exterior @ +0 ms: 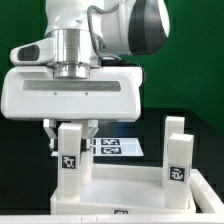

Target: Assemble desk

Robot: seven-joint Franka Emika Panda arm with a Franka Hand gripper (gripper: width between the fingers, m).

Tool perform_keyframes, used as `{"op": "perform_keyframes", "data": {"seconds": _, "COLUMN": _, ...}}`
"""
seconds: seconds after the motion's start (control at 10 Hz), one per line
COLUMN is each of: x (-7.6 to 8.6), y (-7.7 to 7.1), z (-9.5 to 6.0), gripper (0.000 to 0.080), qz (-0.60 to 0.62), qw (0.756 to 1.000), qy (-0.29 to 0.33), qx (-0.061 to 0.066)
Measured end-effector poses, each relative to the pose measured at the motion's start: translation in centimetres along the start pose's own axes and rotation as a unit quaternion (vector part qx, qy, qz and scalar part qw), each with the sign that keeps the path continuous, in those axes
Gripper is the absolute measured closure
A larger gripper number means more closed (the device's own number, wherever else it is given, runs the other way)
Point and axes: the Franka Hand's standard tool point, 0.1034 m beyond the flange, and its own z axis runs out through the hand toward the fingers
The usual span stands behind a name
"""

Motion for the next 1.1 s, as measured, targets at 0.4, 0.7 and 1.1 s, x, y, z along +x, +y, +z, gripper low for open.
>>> {"op": "perform_keyframes", "data": {"seconds": 0.4, "x": 1.0, "y": -0.2, "z": -1.1, "gripper": 0.0177, "qz": 0.025, "qw": 0.999, "qy": -0.035, "qx": 0.015}}
{"op": "perform_keyframes", "data": {"seconds": 0.7, "x": 1.6, "y": -1.4, "z": -1.9, "gripper": 0.0151, "qz": 0.049, "qw": 0.984, "qy": -0.161, "qx": 0.055}}
{"op": "perform_keyframes", "data": {"seconds": 1.1, "x": 2.0, "y": 0.0, "z": -1.0, "gripper": 0.015, "qz": 0.033, "qw": 0.975, "qy": -0.212, "qx": 0.062}}
